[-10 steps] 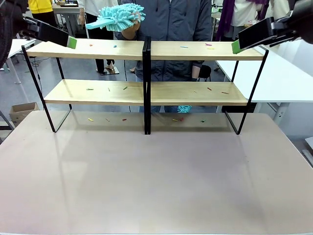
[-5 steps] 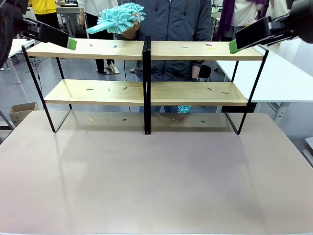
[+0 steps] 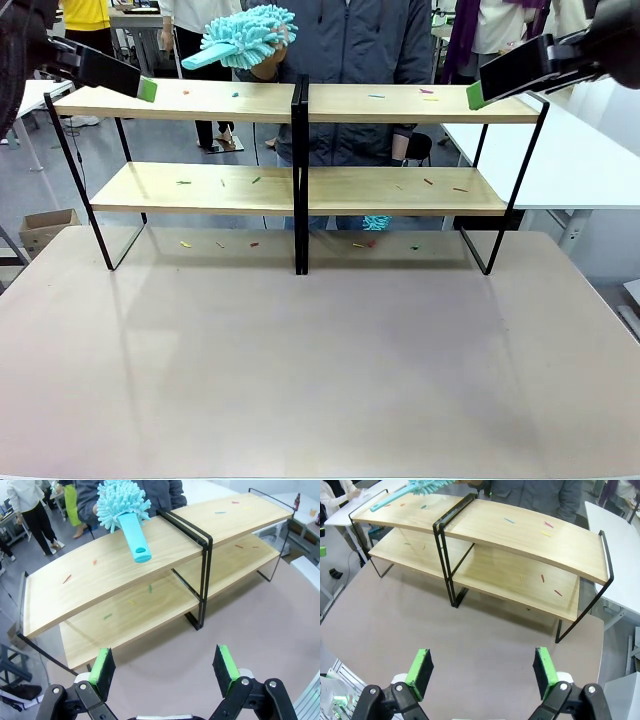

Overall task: Clean the shelves.
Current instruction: Pick up the Duster when the human hands it over, then clean a randomly selected level of the Shelf with the Duster.

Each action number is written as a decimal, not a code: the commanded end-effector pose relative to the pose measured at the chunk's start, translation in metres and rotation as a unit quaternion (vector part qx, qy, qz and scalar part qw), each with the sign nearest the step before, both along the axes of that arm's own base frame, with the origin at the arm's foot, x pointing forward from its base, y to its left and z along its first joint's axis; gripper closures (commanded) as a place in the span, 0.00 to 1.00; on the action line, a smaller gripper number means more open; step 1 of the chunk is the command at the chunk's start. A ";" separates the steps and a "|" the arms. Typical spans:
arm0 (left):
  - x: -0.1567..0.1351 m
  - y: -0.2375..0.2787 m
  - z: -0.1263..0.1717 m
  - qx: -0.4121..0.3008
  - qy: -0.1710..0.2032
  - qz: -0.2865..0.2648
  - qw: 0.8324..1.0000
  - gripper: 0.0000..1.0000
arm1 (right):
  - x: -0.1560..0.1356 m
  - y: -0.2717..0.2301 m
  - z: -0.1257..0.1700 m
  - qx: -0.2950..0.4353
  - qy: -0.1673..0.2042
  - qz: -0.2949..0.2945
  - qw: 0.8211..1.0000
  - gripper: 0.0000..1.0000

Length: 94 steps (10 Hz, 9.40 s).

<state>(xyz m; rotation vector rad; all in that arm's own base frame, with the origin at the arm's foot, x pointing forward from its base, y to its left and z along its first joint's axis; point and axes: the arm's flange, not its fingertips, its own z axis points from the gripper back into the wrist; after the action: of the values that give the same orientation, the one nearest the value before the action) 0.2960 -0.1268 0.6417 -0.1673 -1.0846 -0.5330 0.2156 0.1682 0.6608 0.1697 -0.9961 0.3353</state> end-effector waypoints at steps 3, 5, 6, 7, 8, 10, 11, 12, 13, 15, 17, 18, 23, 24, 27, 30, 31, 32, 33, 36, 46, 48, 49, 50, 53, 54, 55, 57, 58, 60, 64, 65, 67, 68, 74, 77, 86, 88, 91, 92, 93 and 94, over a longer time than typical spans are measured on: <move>0.018 -0.003 0.024 -0.055 0.102 -0.113 0.987 0.00 | 0.000 0.000 0.000 0.000 0.000 0.001 1.000 0.00; 0.078 0.000 0.045 -0.074 0.272 -0.150 0.948 0.00 | 0.000 0.000 0.000 0.000 0.000 0.001 1.000 0.00; 0.104 -0.001 0.040 -0.066 0.335 -0.193 0.920 0.00 | 0.000 0.000 0.000 0.000 0.000 0.001 1.000 0.00; 0.127 0.005 0.029 -0.094 0.372 -0.192 0.903 0.00 | 0.000 0.000 0.000 0.000 0.000 0.001 1.000 0.00; 0.123 0.010 0.029 -0.146 0.367 -0.167 0.903 0.00 | 0.000 0.000 0.000 0.000 0.000 0.001 1.000 0.00; 0.113 0.000 0.022 -0.138 0.340 -0.198 0.909 0.00 | 0.000 0.000 0.000 0.000 0.000 0.001 1.000 0.00; 0.117 -0.003 0.023 -0.138 0.362 -0.200 0.900 0.00 | 0.000 0.000 0.000 0.000 0.000 0.001 1.000 0.00; 0.146 -0.004 0.024 -0.189 0.399 -0.193 0.876 0.00 | 0.000 0.000 0.000 0.000 0.000 0.001 1.000 0.00; 0.183 -0.006 0.020 -0.259 0.434 -0.171 0.846 0.00 | 0.000 0.000 0.000 0.000 0.000 0.001 1.000 0.00; 0.248 -0.003 0.007 -0.369 0.447 -0.146 0.802 0.00 | 0.000 0.000 0.000 0.000 0.000 0.001 1.000 0.00; 0.285 0.002 -0.018 -0.423 0.458 -0.099 0.776 0.00 | 0.000 0.000 0.000 0.000 0.000 0.001 1.000 0.00; 0.292 0.004 -0.027 -0.445 0.457 -0.096 0.764 0.00 | 0.000 0.000 0.000 0.000 0.000 0.001 1.000 0.00; 0.297 0.006 -0.039 -0.461 0.437 -0.067 0.770 0.00 | 0.000 0.000 0.000 0.000 0.000 0.001 1.000 0.00; 0.296 0.006 -0.040 -0.459 0.428 -0.066 0.776 0.57 | 0.000 0.000 0.000 0.000 0.000 0.001 1.000 0.00; 0.291 0.007 -0.036 -0.464 0.396 -0.064 0.790 1.00 | 0.000 0.000 0.000 0.000 0.000 0.001 1.000 0.00; 0.291 0.005 -0.036 -0.466 0.390 -0.068 0.791 0.92 | 0.000 0.000 0.000 0.000 0.000 0.001 1.000 0.00; 0.291 0.005 -0.036 -0.465 0.390 -0.066 0.792 1.00 | 0.000 0.000 0.000 0.000 0.000 0.001 1.000 0.00; 0.291 0.005 -0.036 -0.464 0.388 -0.066 0.794 1.00 | 0.000 0.000 0.000 0.000 0.000 0.001 1.000 0.00; 0.290 0.005 -0.036 -0.461 0.391 -0.087 0.792 1.00 | 0.000 0.000 0.000 0.000 0.000 0.001 1.000 0.00; 0.257 0.019 -0.014 -0.454 0.357 -0.128 0.806 1.00 | 0.000 0.000 0.000 0.000 0.000 0.001 1.000 0.00; 0.039 0.277 -0.023 -0.606 0.159 -0.013 0.779 1.00 | 0.000 0.000 0.000 0.000 0.000 0.001 1.000 0.00; 0.039 0.277 -0.023 -0.606 0.159 -0.013 0.779 1.00 | 0.000 0.000 0.000 0.000 0.000 0.001 1.000 0.00; 0.039 0.277 -0.023 -0.606 0.159 -0.013 0.779 1.00 | 0.000 0.000 0.000 0.000 0.000 0.001 1.000 0.00; 0.039 0.277 -0.023 -0.606 0.159 -0.013 0.779 1.00 | 0.000 0.000 0.000 0.000 0.000 0.001 1.000 0.00; 0.039 0.277 -0.023 -0.606 0.159 -0.013 0.779 1.00 | 0.000 0.000 0.000 0.000 0.000 0.001 1.000 0.00; 0.039 0.277 -0.023 -0.606 0.159 -0.013 0.779 1.00 | 0.000 0.000 0.000 0.000 0.000 0.001 1.000 0.00; 0.039 0.277 -0.023 -0.606 0.159 -0.013 0.779 1.00 | 0.000 0.000 0.000 0.000 0.000 0.001 1.000 0.00; 0.039 0.277 -0.023 -0.606 0.159 -0.013 0.779 1.00 | 0.000 0.000 0.000 0.000 0.000 0.001 1.000 0.00; 0.039 0.277 -0.023 -0.606 0.159 -0.013 0.779 1.00 | 0.000 0.000 0.000 0.000 0.000 0.001 1.000 0.00; 0.024 0.245 -0.014 -0.564 0.177 -0.083 0.802 0.87 | 0.000 0.000 0.000 0.000 0.000 0.001 1.000 0.00; -0.038 0.108 -0.060 -0.170 0.367 -0.354 0.843 0.87 | 0.000 0.000 0.000 0.000 0.000 0.001 1.000 0.00; -0.046 0.086 -0.084 -0.092 0.397 -0.343 0.846 0.87 | 0.000 0.000 0.000 0.000 0.000 0.001 1.000 0.00; -0.059 0.049 -0.136 0.034 0.465 -0.354 0.811 0.87 | 0.000 0.000 0.000 0.000 0.000 0.001 1.000 0.00; -0.067 0.036 -0.155 0.056 0.489 -0.355 0.795 0.87 | 0.000 0.000 0.000 0.000 0.000 0.001 1.000 0.00; -0.080 0.013 -0.149 -0.033 0.469 -0.310 0.827 0.87 | 0.000 0.000 0.000 0.000 0.000 0.001 1.000 0.00; -0.093 -0.074 -0.158 0.012 0.469 -0.328 0.820 0.87 | 0.000 0.000 0.000 0.000 0.000 0.001 1.000 0.00; -0.078 -0.160 -0.161 -0.037 0.508 -0.196 0.838 0.87 | 0.000 0.000 0.000 0.000 0.000 0.001 1.000 0.00; -0.067 -0.201 -0.173 -0.010 0.505 -0.115 0.855 0.87 | 0.000 0.000 0.000 0.000 0.000 0.001 1.000 0.00; -0.040 -0.255 -0.191 -0.040 0.443 0.005 0.896 0.87 | 0.000 0.000 0.000 0.000 0.000 0.001 1.000 0.00; -0.031 -0.265 -0.195 -0.049 0.423 0.035 0.904 0.87 | 0.000 0.000 0.000 0.000 0.000 0.001 1.000 0.00; -0.021 -0.276 -0.200 -0.028 0.421 0.071 0.904 0.87 | 0.000 0.000 0.000 0.000 0.000 0.001 1.000 0.00; -0.010 -0.283 -0.207 -0.022 0.419 0.093 0.903 0.87 | 0.000 0.000 0.000 0.000 0.000 0.001 1.000 0.00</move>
<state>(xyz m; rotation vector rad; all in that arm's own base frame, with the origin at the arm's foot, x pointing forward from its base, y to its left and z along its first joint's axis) 0.2754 -0.3877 0.4344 -0.3736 -0.2789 -0.2700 0.2151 0.1683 0.6618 0.1690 -0.9978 0.3356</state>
